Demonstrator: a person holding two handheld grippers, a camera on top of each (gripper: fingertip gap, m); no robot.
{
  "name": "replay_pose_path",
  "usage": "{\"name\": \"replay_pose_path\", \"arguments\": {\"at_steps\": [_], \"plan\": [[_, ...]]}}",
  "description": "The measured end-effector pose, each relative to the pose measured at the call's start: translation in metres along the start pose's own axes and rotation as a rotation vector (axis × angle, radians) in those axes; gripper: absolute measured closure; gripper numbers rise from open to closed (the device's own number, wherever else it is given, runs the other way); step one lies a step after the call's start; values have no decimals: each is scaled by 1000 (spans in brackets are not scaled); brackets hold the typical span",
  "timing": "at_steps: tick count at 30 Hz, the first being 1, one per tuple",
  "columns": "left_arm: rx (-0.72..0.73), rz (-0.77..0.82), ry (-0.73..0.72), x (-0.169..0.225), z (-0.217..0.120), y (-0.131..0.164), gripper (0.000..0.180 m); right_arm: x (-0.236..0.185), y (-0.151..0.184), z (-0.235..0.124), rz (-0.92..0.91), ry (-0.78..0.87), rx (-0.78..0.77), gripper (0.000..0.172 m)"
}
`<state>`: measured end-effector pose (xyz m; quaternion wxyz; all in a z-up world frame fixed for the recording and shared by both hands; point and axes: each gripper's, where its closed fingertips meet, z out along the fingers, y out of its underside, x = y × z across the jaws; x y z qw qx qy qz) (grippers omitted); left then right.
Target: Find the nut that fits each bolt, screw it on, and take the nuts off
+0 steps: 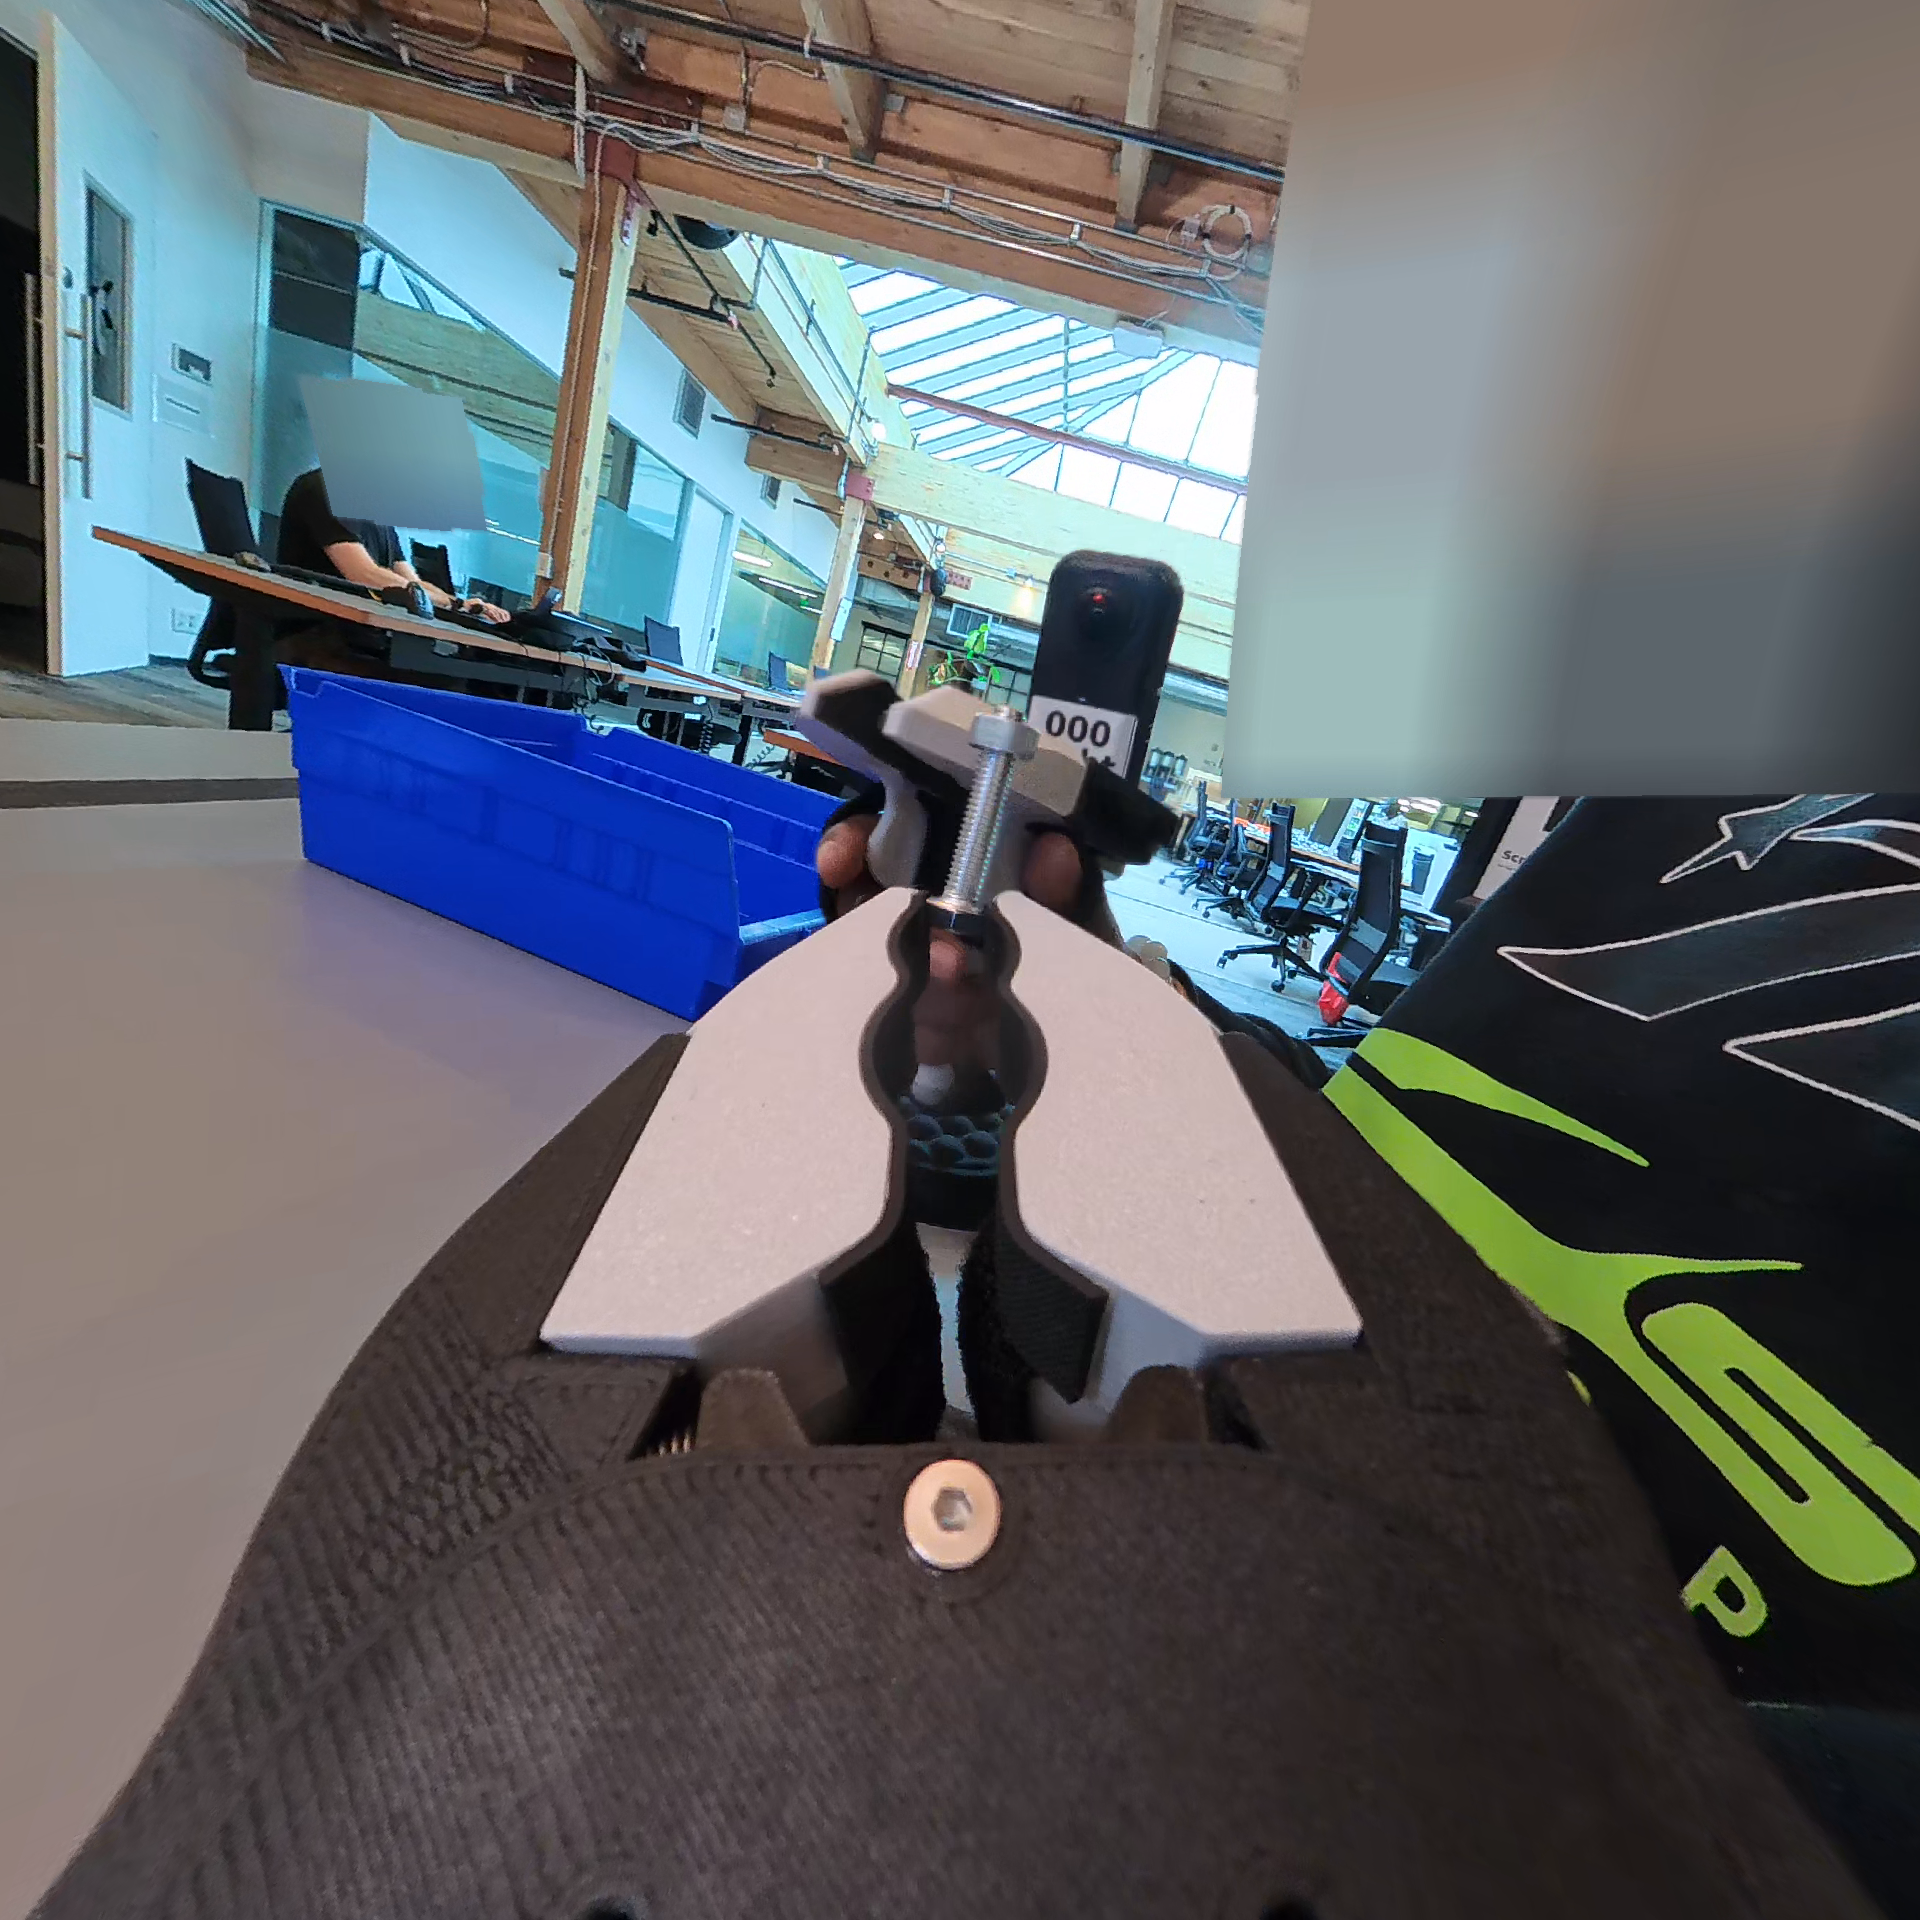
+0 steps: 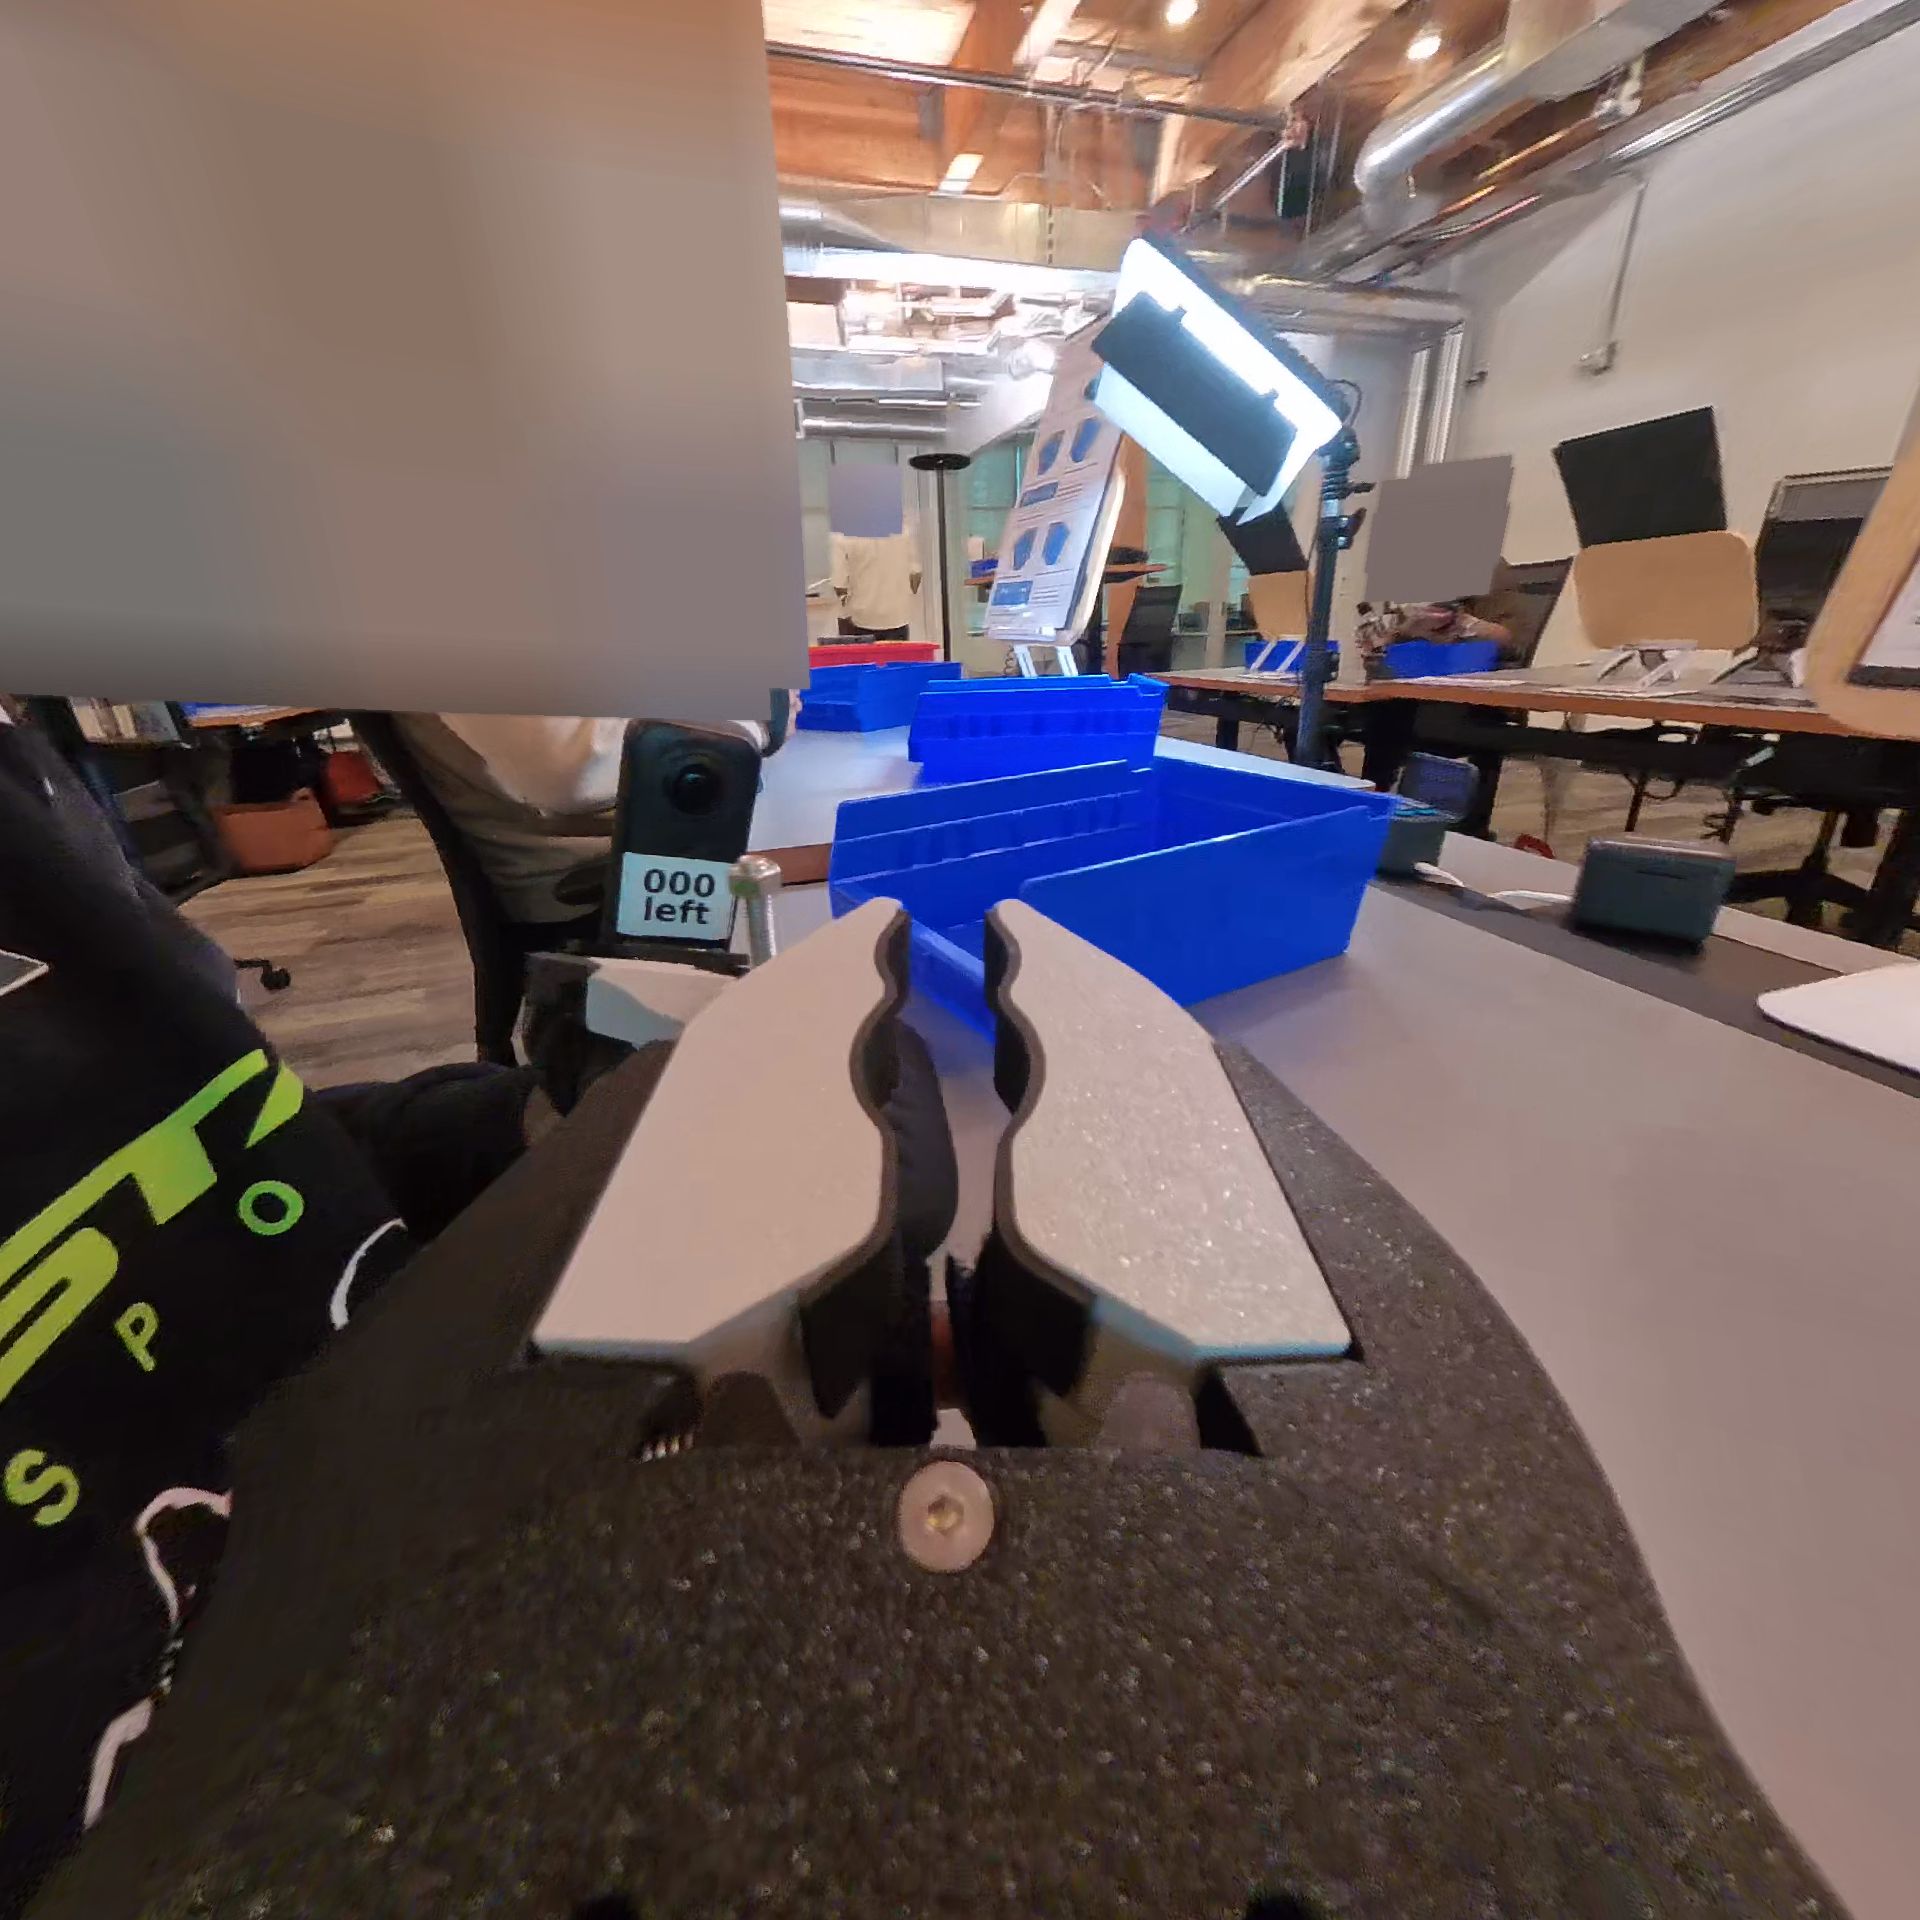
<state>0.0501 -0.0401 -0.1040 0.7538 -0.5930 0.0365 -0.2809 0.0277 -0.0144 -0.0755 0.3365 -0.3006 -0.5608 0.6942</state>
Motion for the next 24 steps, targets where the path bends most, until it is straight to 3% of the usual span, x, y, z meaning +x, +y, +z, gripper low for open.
{"name": "replay_pose_path", "arguments": {"at_steps": [4,9,13,18,23,24], "plan": [[-6,2,-2,0,0,1,171,-5,-6,-4,14,-31,32,156],[-13,9,-7,0,1,2,171,-27,-4,14,19,-135,13,136],[-22,17,-8,0,2,3,171,-36,1,31,17,-166,-9,131],[-20,20,-1,1,1,3,171,-33,6,35,6,-149,-34,131],[-10,13,0,1,1,2,171,-21,3,15,7,-103,-21,130],[-8,13,6,1,0,1,171,-14,2,9,5,-66,-17,143]]}}
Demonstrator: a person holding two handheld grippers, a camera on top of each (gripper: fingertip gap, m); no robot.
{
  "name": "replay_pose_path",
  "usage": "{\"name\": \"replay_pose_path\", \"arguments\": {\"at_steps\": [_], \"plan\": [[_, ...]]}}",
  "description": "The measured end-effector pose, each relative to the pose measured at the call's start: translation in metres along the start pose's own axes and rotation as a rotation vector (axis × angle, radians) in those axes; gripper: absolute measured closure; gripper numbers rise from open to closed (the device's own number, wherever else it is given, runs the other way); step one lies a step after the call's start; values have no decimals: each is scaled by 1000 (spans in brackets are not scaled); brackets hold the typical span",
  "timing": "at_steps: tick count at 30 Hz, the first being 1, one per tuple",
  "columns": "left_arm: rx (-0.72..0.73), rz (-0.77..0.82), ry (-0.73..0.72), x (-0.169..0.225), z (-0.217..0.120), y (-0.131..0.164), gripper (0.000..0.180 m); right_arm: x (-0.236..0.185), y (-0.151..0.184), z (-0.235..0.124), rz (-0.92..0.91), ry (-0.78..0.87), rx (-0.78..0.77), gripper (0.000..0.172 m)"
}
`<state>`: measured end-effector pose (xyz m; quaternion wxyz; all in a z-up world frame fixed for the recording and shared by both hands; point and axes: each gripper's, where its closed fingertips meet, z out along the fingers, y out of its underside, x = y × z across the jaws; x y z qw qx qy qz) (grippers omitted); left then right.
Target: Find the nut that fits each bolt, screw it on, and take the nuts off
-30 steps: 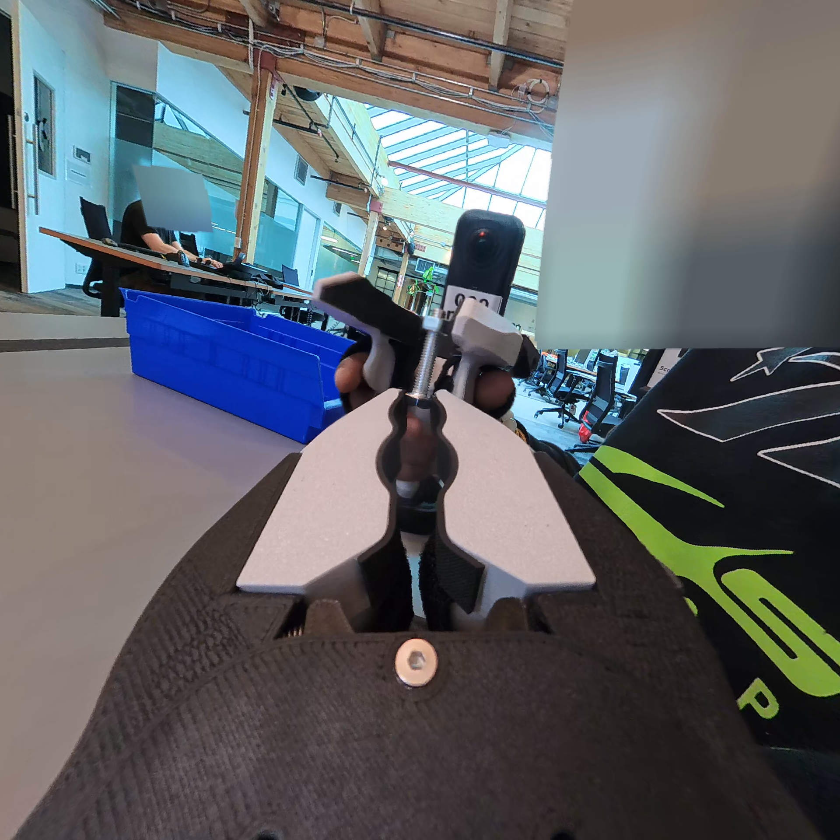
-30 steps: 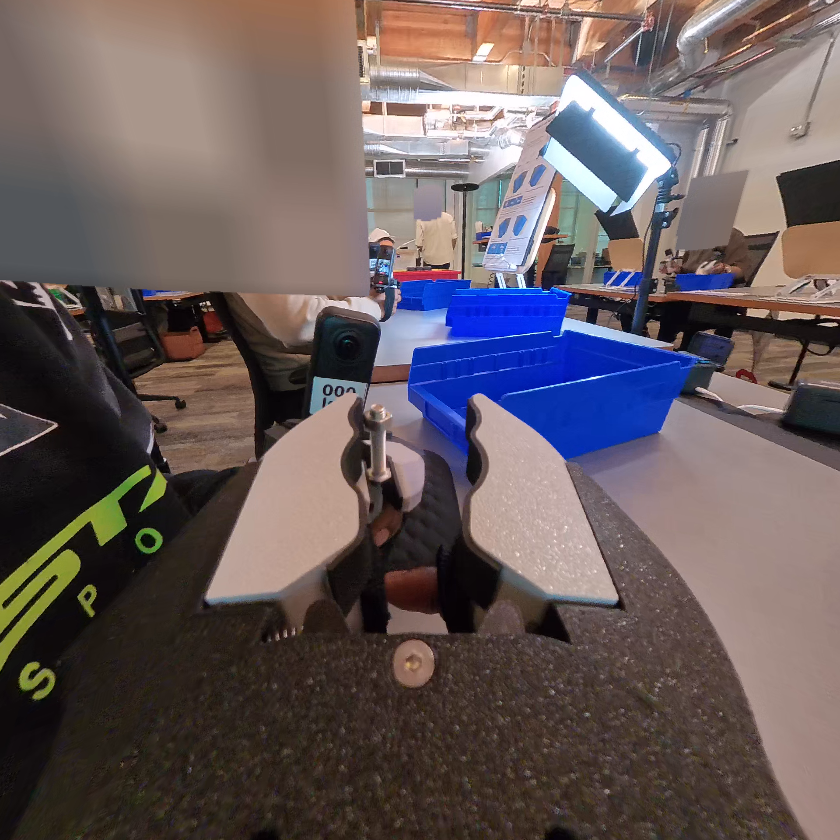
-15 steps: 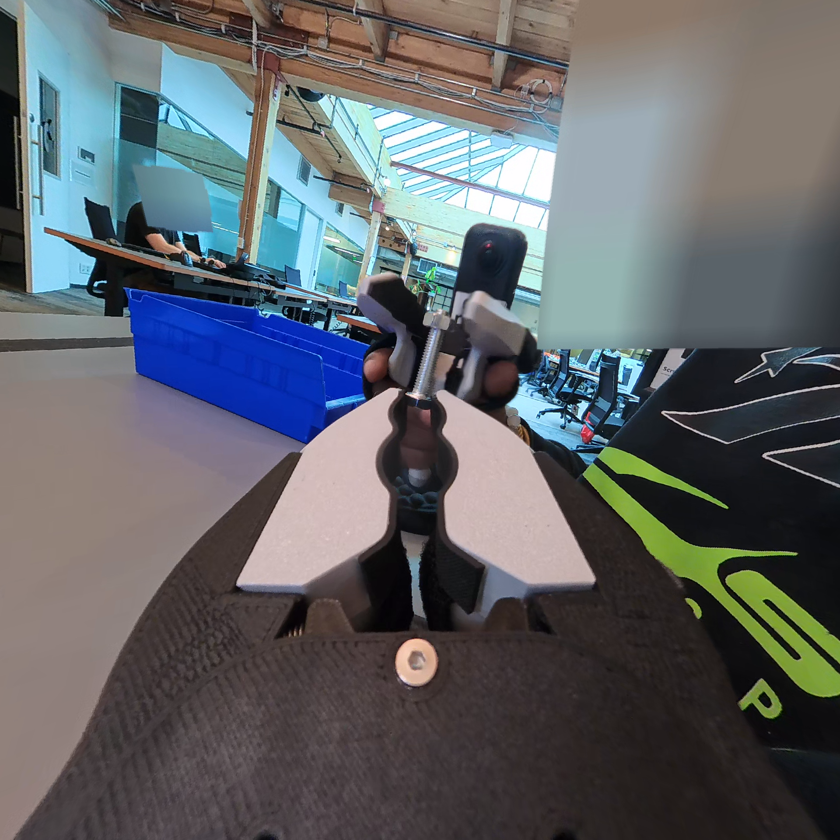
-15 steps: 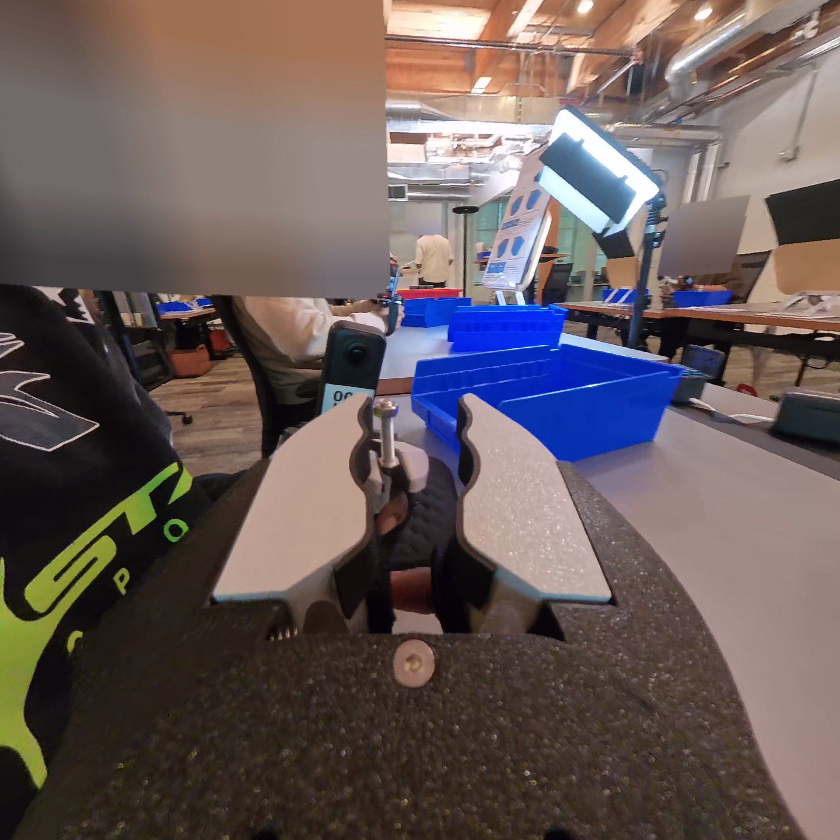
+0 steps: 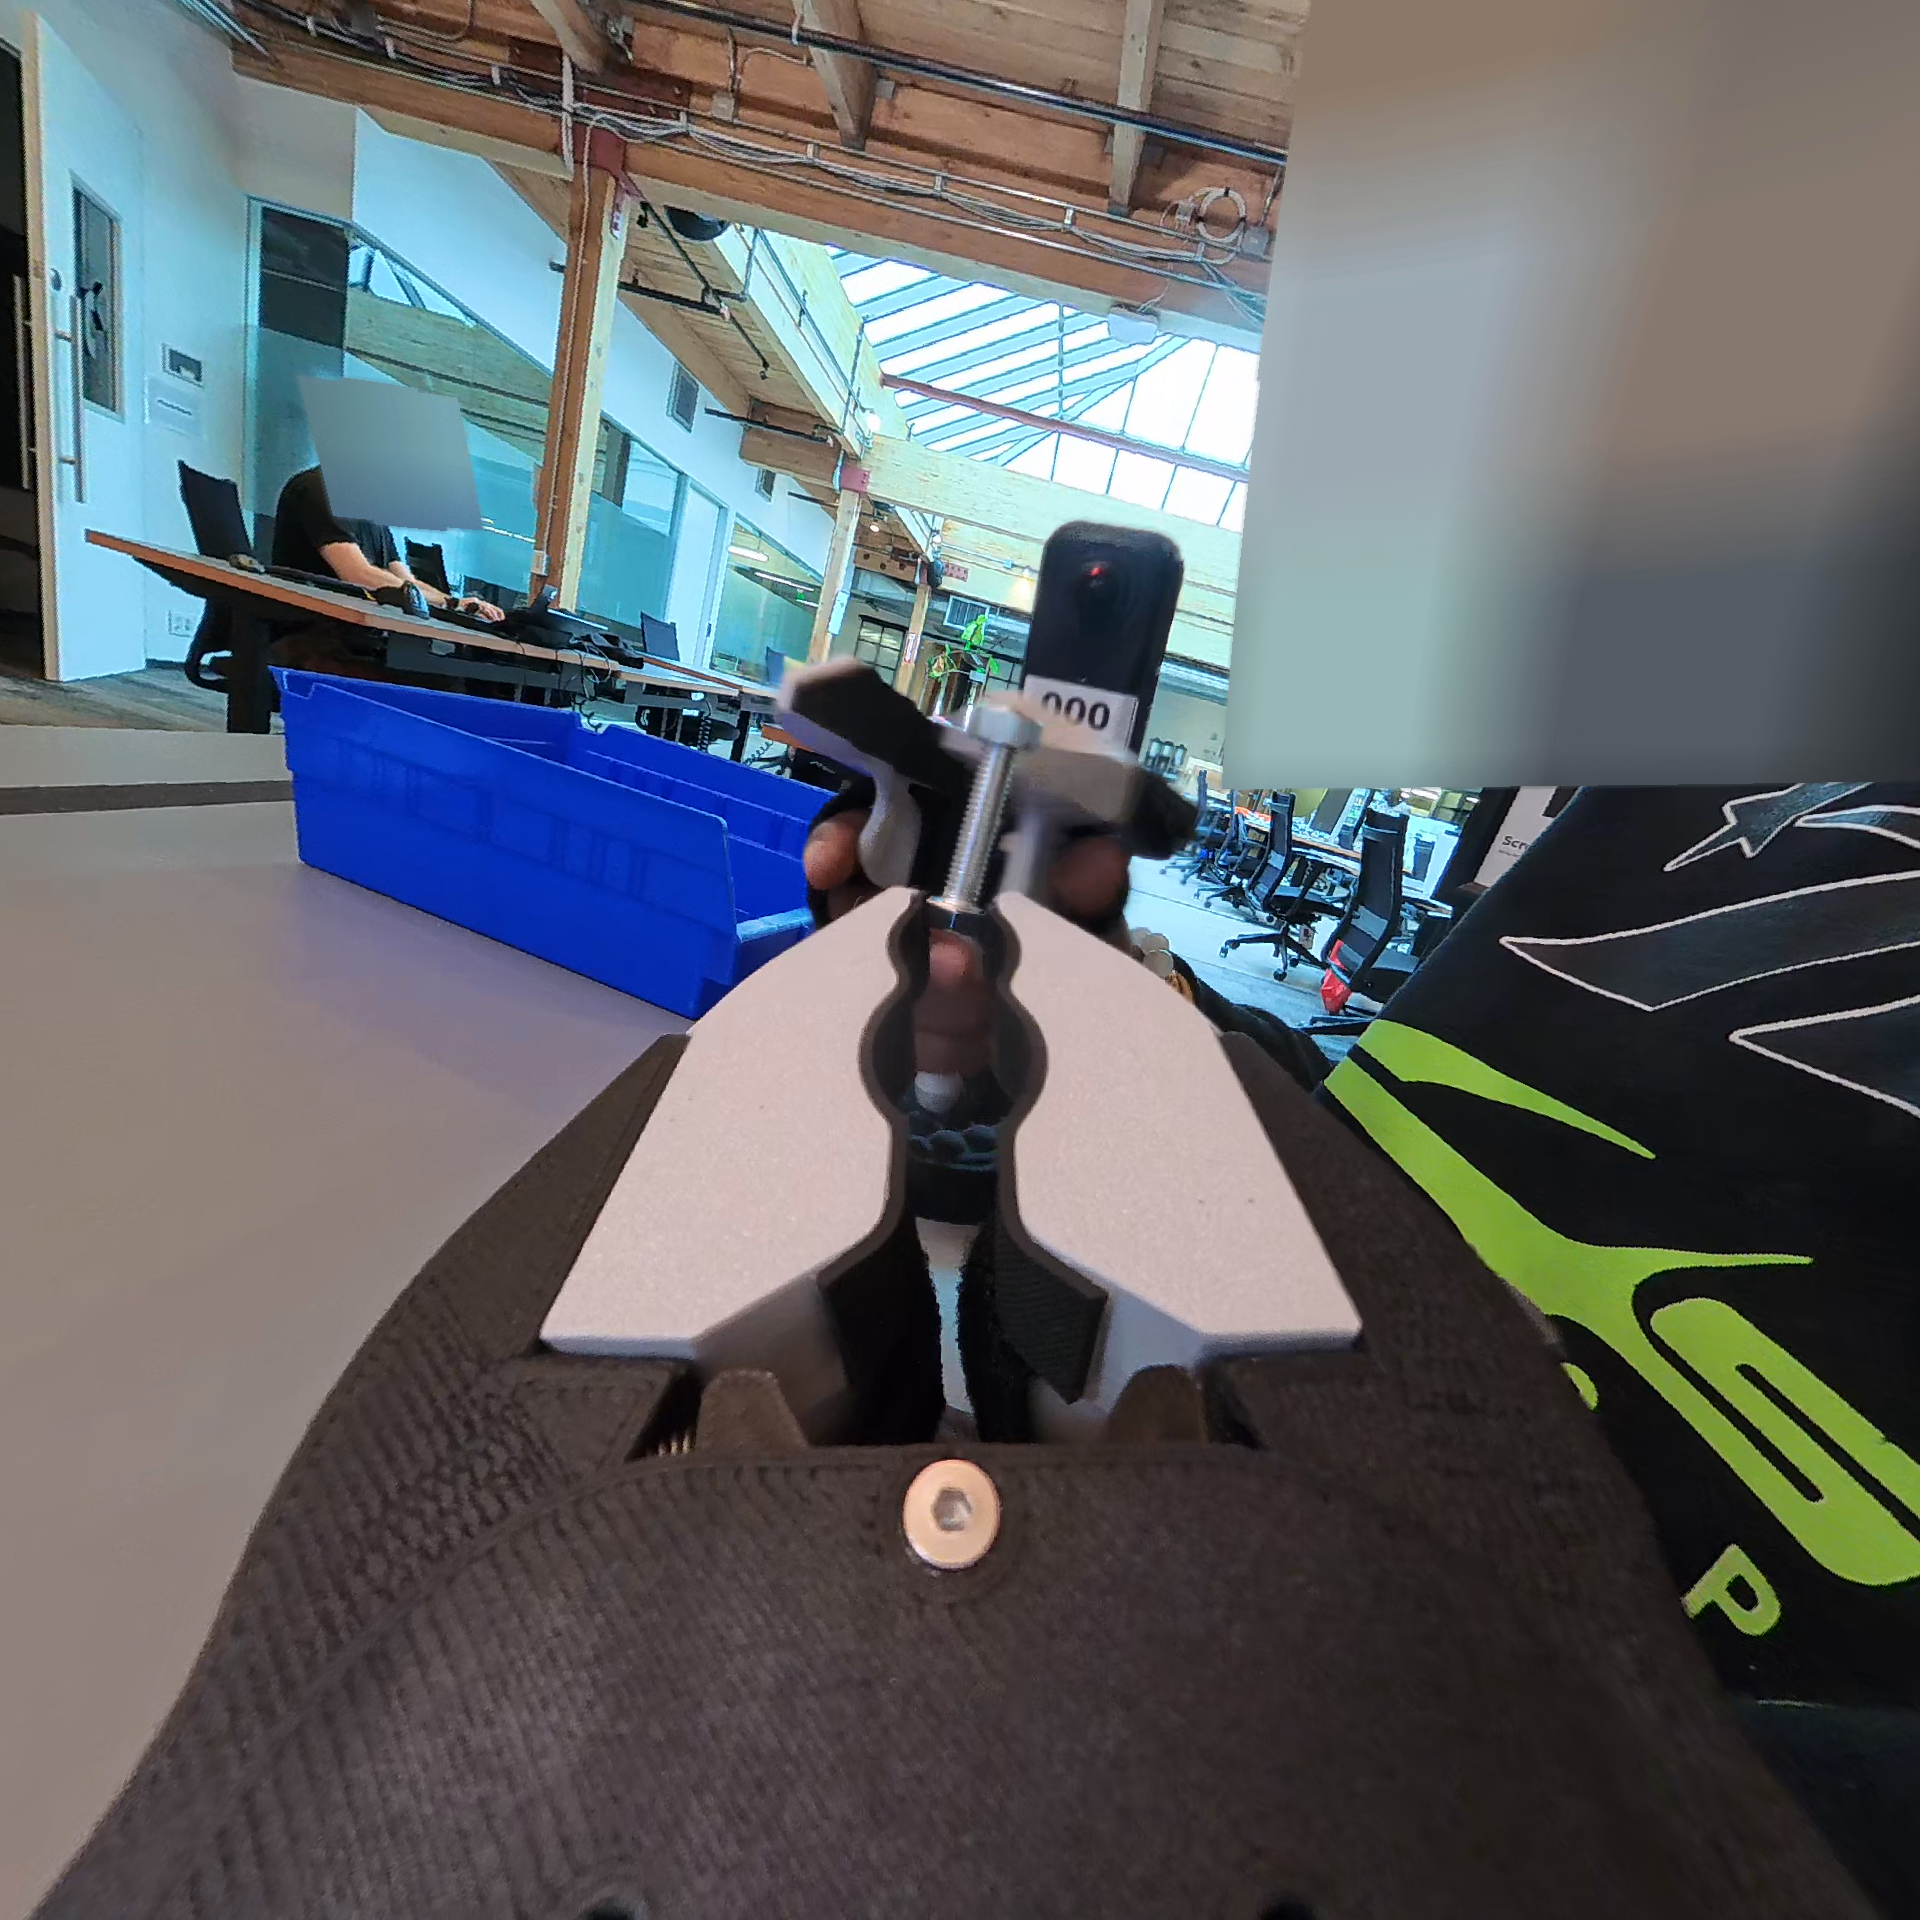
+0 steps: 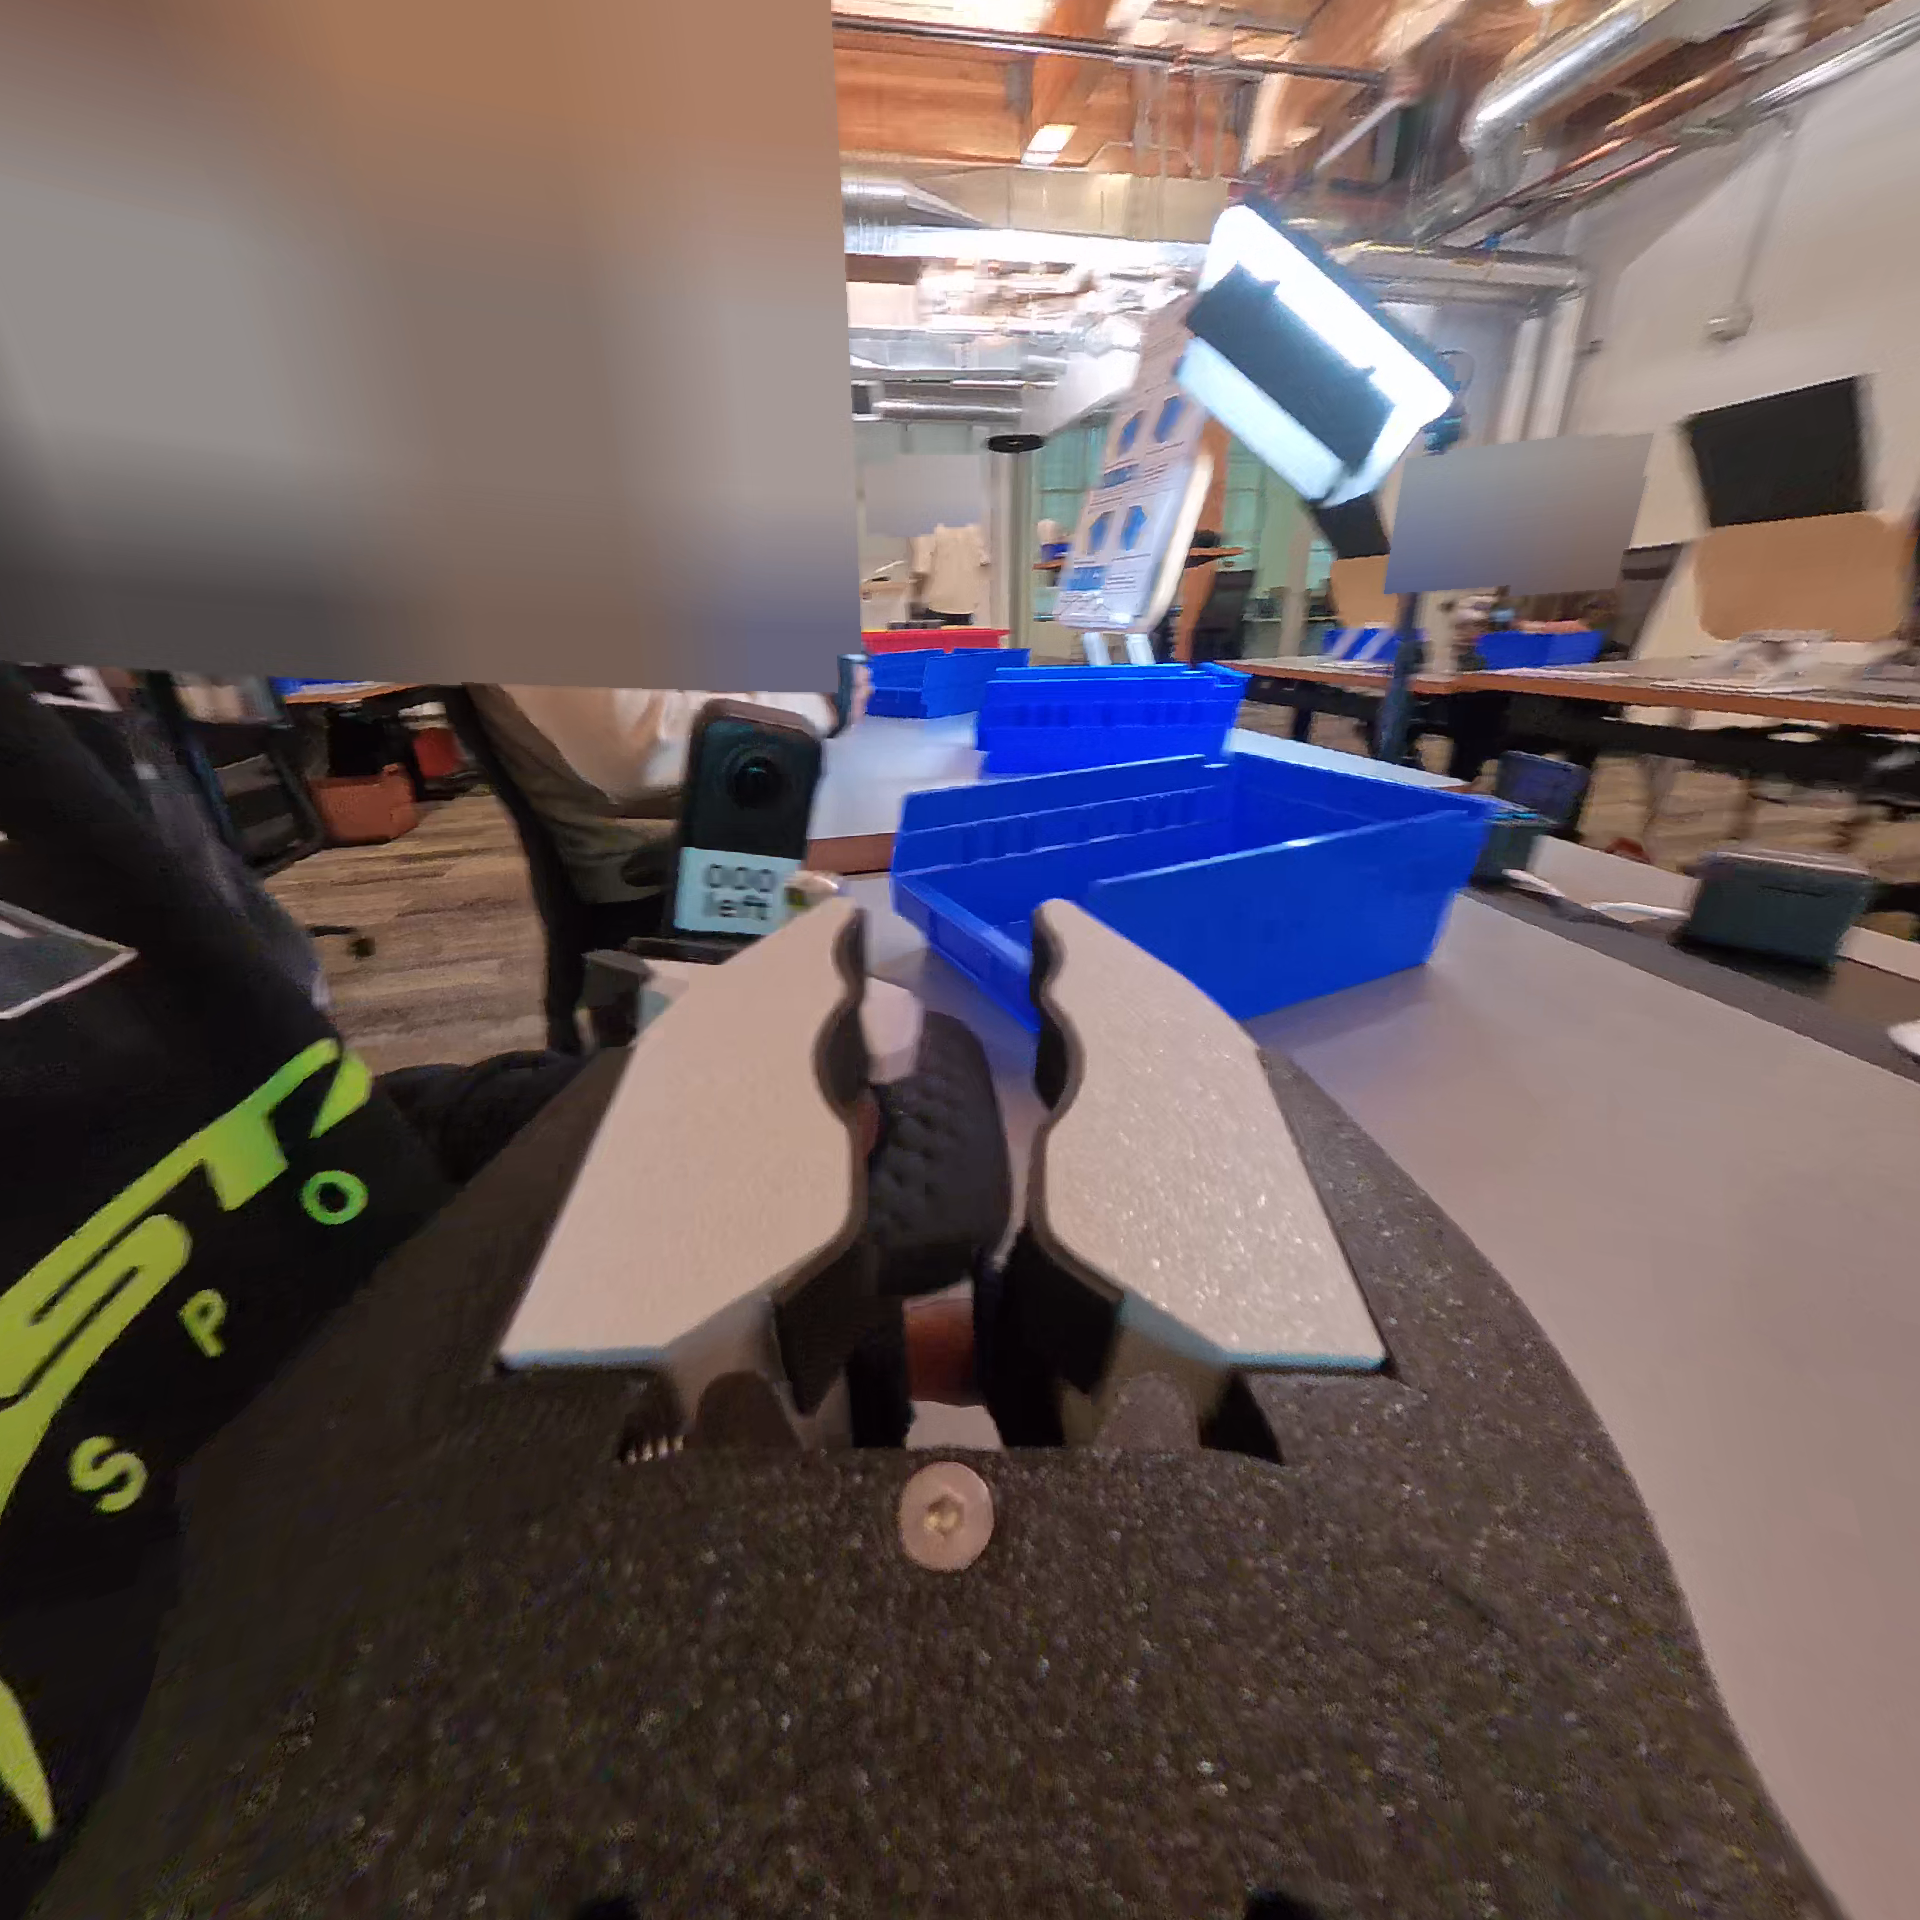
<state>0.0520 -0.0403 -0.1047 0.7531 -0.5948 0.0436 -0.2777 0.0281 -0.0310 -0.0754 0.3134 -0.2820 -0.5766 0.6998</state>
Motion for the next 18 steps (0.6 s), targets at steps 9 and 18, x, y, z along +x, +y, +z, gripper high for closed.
{"name": "replay_pose_path", "arguments": {"at_steps": [9,18], "plan": [[-8,2,-8,-1,1,1,171,-11,-9,-2,26,-69,50,140],[-13,5,-7,-1,1,2,171,-15,-1,18,-6,-86,-2,133]]}}
